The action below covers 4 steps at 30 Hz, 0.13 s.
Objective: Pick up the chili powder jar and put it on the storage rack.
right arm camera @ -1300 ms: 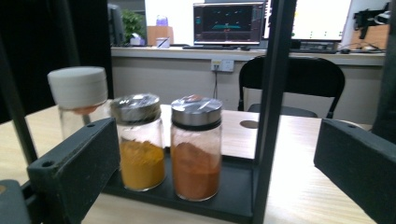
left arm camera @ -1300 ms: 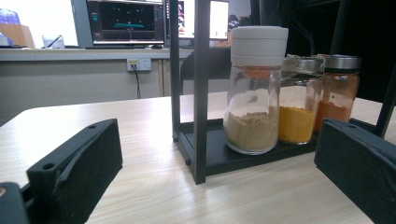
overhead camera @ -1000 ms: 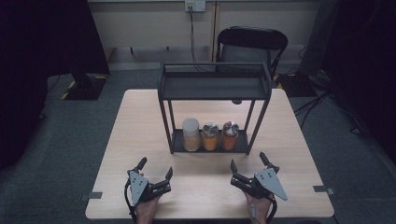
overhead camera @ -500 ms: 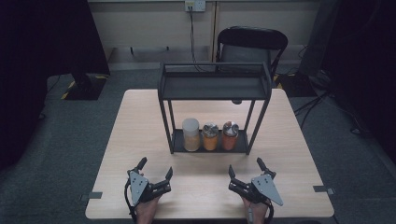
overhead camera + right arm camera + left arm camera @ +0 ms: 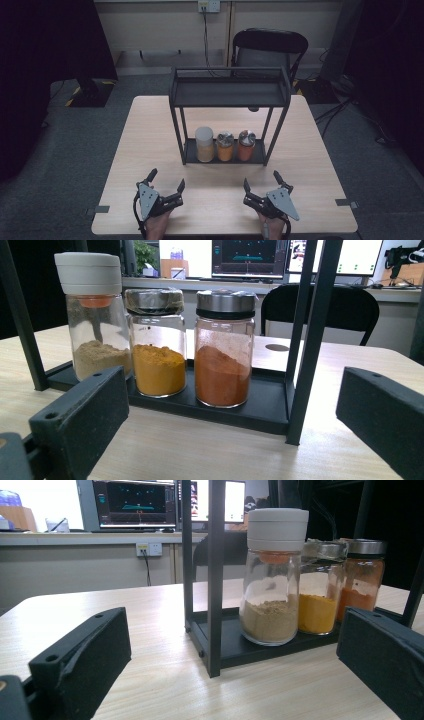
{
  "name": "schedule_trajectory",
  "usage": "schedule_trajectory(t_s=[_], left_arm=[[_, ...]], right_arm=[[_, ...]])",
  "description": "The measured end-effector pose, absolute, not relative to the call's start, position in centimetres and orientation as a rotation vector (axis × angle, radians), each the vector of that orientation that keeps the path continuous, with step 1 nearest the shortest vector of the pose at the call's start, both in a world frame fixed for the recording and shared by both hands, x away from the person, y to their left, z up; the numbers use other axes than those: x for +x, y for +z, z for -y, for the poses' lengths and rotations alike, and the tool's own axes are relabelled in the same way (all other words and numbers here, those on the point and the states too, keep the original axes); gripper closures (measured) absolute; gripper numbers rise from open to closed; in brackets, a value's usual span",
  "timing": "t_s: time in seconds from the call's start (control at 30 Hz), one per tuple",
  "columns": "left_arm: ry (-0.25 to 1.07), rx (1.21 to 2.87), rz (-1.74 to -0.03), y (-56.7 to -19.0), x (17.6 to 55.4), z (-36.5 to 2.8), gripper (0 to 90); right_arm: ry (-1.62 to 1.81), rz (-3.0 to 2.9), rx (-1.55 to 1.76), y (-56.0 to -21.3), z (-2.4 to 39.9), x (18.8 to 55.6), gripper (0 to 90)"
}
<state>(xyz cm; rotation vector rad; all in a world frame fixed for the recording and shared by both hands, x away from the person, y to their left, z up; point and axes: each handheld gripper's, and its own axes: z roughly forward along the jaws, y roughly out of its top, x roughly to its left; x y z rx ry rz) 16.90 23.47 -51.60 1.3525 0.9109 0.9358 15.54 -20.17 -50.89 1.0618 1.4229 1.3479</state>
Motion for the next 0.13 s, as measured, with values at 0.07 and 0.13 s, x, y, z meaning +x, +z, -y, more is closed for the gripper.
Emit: schedule_trajectory(t_s=[0.07,0.13], left_arm=[[0.936,1.353,-0.911,-51.6,16.9,-23.47,0.3],[0.936,1.353,-0.912,-51.59,16.9,-23.46,0.3]], right_arm=[[1.357,-1.423,1.064,-50.92,20.33,15.59,0.0],[1.37,-1.421,1.073,-50.92,20.49,15.63,0.0]])
